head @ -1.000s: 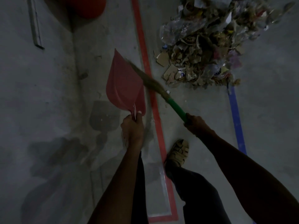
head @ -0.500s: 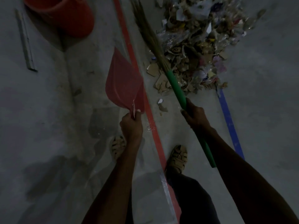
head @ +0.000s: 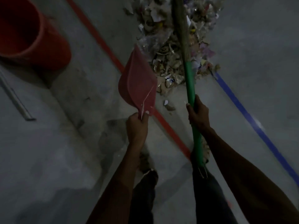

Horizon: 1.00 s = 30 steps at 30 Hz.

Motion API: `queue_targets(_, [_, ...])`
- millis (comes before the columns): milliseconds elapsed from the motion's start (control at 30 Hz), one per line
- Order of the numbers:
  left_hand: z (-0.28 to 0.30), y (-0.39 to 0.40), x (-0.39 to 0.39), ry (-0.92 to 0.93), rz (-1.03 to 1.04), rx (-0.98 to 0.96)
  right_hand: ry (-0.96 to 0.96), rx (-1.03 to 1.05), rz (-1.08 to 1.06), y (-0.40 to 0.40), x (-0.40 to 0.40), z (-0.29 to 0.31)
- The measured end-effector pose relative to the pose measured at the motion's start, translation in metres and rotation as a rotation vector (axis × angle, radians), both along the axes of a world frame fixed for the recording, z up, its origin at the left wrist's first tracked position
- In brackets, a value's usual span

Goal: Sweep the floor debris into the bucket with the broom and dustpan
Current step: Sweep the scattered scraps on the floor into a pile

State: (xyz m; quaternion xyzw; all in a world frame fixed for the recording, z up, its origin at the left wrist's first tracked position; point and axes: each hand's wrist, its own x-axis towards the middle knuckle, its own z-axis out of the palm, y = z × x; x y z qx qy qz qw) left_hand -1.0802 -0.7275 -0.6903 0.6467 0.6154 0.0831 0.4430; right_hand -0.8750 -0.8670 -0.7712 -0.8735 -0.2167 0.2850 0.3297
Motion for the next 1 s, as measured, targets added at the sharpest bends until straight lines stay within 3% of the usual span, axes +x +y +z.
queue_targets(133, [0.026, 0.04, -0.015, 0.075, -0.209, 0.039, 0.015, 0.037, -0.259, 0.009, -0.041, 0.017])
queue_targets(333, [0.033, 0.1, 0.009, 0.034, -0.354, 0.038, -0.024, 0.09, -0.62, 0.02, -0.09, 0.001])
queue_targets(567, [0.032, 0.139, 0.075, -0.015, -0.56, 0.042, 0.086, -0.039, -0.992, 0.042, -0.091, -0.013])
queue_targets(700, [0.036, 0.158, 0.083, -0.033, -0.682, 0.011, 0.169, 0.044, -1.251, 0.063, -0.085, 0.004])
queue_targets(1000, [0.032, 0.251, 0.077, 0.021, -0.973, -0.022, 0.275, 0.165, -1.503, 0.14, -0.092, 0.05])
